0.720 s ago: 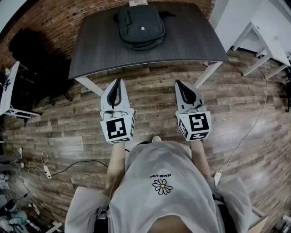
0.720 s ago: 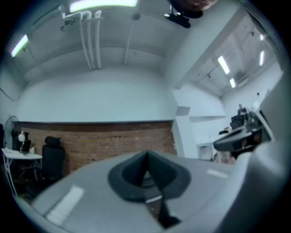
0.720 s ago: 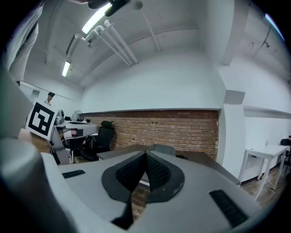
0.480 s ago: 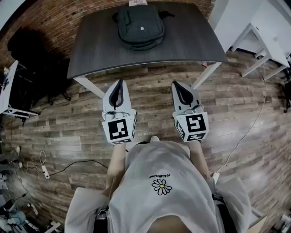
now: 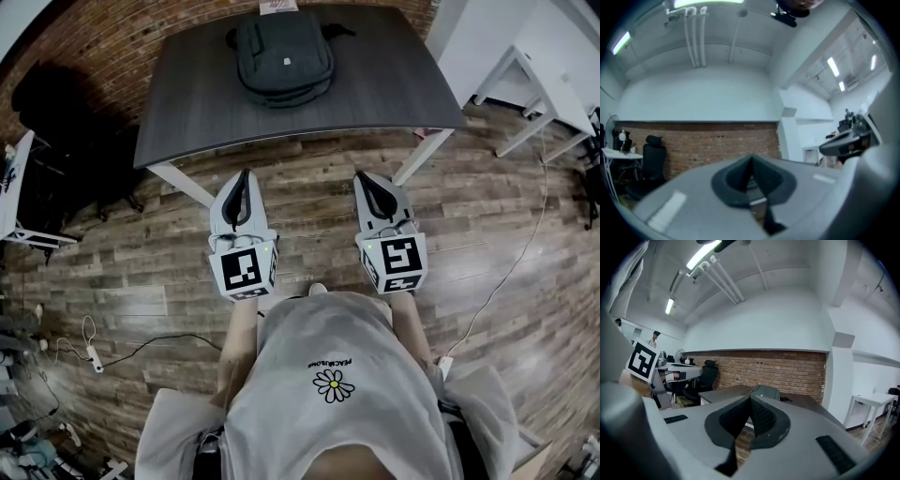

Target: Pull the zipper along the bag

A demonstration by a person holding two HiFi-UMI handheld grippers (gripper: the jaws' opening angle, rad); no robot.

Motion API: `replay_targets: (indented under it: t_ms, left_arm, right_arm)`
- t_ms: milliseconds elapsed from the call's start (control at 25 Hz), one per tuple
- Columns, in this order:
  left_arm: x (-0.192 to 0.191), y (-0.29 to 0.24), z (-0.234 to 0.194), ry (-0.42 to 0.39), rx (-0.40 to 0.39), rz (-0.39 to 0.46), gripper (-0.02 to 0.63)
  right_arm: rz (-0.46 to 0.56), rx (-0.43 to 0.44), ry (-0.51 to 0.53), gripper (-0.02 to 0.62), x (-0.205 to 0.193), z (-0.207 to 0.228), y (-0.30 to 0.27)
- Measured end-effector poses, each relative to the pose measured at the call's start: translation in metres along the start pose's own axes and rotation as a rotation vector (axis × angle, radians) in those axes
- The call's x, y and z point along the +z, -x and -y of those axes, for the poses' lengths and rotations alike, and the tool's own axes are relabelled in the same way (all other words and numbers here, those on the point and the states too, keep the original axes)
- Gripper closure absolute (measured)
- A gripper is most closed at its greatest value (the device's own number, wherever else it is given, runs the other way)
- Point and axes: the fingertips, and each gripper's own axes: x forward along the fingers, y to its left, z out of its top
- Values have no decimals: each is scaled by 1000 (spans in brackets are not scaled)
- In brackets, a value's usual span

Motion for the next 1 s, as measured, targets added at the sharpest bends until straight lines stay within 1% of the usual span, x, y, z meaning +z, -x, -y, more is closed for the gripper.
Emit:
replay_targets:
  t_ms: [240,360,440,520,560,600,640,760,880,1000]
  left_arm:
    - [-6,7,-6,-12,24,-34,606]
    - [-20,14,-14,-19,44,-64,605]
    - [-28,14,-22,13,59,-77,605]
    - [-32,6,-31,95,60,-67,606]
    - [-33,0,-35,135,57,-55,606]
    - [-34,-8,-38,157,51,-43,606]
    - [-34,-18,-40,156,45,-34,606]
    - [-30,-53,-45,108,29,-18,606]
    - [-19,-85,-53,111,23,17,605]
    - [-18,-117,-62,103,11,32,605]
  right_arm:
    - [-15,33,-57,594,-13,7,-5]
    - [-40,42,-85,594,-24,5,-9]
    - [-49,58,-99,594,-29,1,-10]
    - [-58,59,-73,594,-34,2,-14]
    - [-66,45,-53,594,-38,5,-17]
    - [-73,25,-37,594,-42,10,-20]
    - [-77,2,-33,594,-46,16,-24]
    - [-65,-45,-54,594,-45,36,-36]
    - [-53,-77,-39,594,-36,57,-50]
    - [-52,-107,-67,594,-36,75,-76]
